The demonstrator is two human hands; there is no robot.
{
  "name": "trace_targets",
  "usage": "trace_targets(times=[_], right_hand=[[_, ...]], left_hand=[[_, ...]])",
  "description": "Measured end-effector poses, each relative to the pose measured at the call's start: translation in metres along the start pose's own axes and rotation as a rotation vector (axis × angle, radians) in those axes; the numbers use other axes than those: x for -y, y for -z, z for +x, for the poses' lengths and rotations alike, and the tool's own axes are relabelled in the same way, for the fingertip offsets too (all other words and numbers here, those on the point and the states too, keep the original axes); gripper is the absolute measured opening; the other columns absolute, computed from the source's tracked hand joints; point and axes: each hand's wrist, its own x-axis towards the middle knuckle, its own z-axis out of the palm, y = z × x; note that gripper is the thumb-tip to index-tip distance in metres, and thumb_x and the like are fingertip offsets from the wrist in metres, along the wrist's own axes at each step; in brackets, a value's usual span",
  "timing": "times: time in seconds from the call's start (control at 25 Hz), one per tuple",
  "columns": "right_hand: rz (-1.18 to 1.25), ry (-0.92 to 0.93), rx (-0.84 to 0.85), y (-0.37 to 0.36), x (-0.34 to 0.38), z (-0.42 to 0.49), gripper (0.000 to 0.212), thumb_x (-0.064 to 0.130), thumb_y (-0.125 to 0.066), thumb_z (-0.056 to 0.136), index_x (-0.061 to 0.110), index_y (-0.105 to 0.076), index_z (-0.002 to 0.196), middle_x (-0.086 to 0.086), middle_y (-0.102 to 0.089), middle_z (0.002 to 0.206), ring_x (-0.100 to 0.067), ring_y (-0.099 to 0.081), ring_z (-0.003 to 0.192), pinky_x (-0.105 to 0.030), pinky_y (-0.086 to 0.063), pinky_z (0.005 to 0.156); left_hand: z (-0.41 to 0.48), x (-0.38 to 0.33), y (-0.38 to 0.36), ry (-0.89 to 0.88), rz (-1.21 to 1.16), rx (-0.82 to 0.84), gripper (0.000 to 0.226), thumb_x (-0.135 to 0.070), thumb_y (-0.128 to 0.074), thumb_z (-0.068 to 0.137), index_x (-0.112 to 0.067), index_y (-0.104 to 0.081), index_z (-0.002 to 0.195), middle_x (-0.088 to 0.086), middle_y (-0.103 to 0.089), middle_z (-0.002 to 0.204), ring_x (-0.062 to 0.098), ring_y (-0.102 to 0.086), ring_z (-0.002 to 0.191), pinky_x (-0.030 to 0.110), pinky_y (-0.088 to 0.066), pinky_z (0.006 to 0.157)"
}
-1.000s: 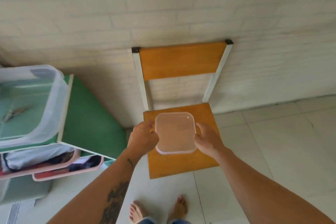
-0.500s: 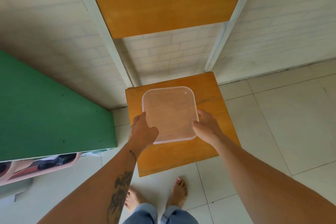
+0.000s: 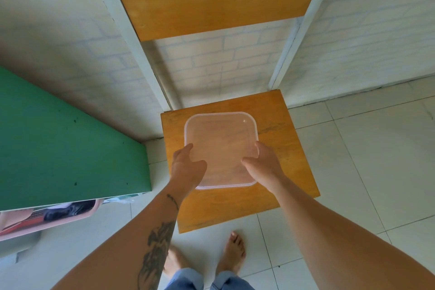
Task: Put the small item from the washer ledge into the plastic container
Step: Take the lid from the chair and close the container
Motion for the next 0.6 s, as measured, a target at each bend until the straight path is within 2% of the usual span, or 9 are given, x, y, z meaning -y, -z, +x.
trace_targets(times=[0.04,0.12,0.2,0.32,0.48,0.6], right_hand=[[0.0,-0.001,-0.004,0.001,-0.003,-0.002,0.038,0.021,-0.063,0.08,0.031,-0.049,0.114,0.005,-0.051,0.121,-0.013,-0.053,0.1,-0.026,-0.049,0.072],[0.001,0.003,-0.008,0.005,-0.008,-0.009,0.051,0.021,-0.064,0.085,0.028,-0.046,0.133,0.003,-0.043,0.128,-0.012,-0.044,0.106,-0.025,-0.04,0.076],[0.016,0.008,-0.04,0.01,-0.006,-0.021,0.062,0.024,-0.064,0.086,0.027,-0.039,0.143,0.001,-0.039,0.141,-0.013,-0.04,0.113,-0.024,-0.038,0.075],[0.039,0.058,-0.105,0.022,0.005,-0.049,0.065,0.028,-0.065,0.087,0.028,-0.037,0.146,-0.001,-0.037,0.146,-0.011,-0.04,0.112,-0.016,-0.037,0.066],[0.088,0.151,-0.167,0.053,0.032,-0.101,0.059,0.026,-0.064,0.089,0.025,-0.042,0.143,-0.001,-0.039,0.144,-0.014,-0.044,0.117,-0.022,-0.039,0.083],[0.113,0.242,-0.222,0.08,0.056,-0.143,0.055,0.023,-0.061,0.089,0.025,-0.043,0.141,0.0,-0.04,0.14,-0.011,-0.042,0.113,-0.027,-0.037,0.09]], left_hand=[[-0.001,0.0,0.001,0.016,-0.058,0.006,0.071,-0.013,-0.059,0.08,-0.032,-0.038,0.145,-0.001,-0.034,0.146,0.03,-0.049,0.118,0.041,-0.053,0.09],[-0.007,-0.002,0.005,0.003,-0.116,-0.005,0.069,-0.01,-0.062,0.081,-0.033,-0.042,0.143,0.0,-0.036,0.144,0.03,-0.05,0.117,0.039,-0.053,0.084],[-0.02,-0.008,0.011,-0.044,-0.142,-0.05,0.065,-0.007,-0.062,0.081,-0.032,-0.046,0.139,-0.004,-0.036,0.141,0.028,-0.049,0.117,0.036,-0.053,0.081],[-0.048,-0.021,0.024,-0.143,-0.142,-0.123,0.062,0.0,-0.055,0.081,-0.032,-0.052,0.134,-0.005,-0.039,0.137,0.026,-0.051,0.116,0.034,-0.056,0.08],[-0.103,-0.052,0.053,-0.234,-0.147,-0.178,0.061,0.007,-0.047,0.082,-0.035,-0.058,0.125,-0.008,-0.043,0.13,0.02,-0.053,0.113,0.022,-0.053,0.065],[-0.15,-0.076,0.079,-0.285,-0.186,-0.186,0.059,0.007,-0.044,0.084,-0.04,-0.058,0.117,-0.005,-0.05,0.122,0.02,-0.057,0.104,0.012,-0.047,0.051]])
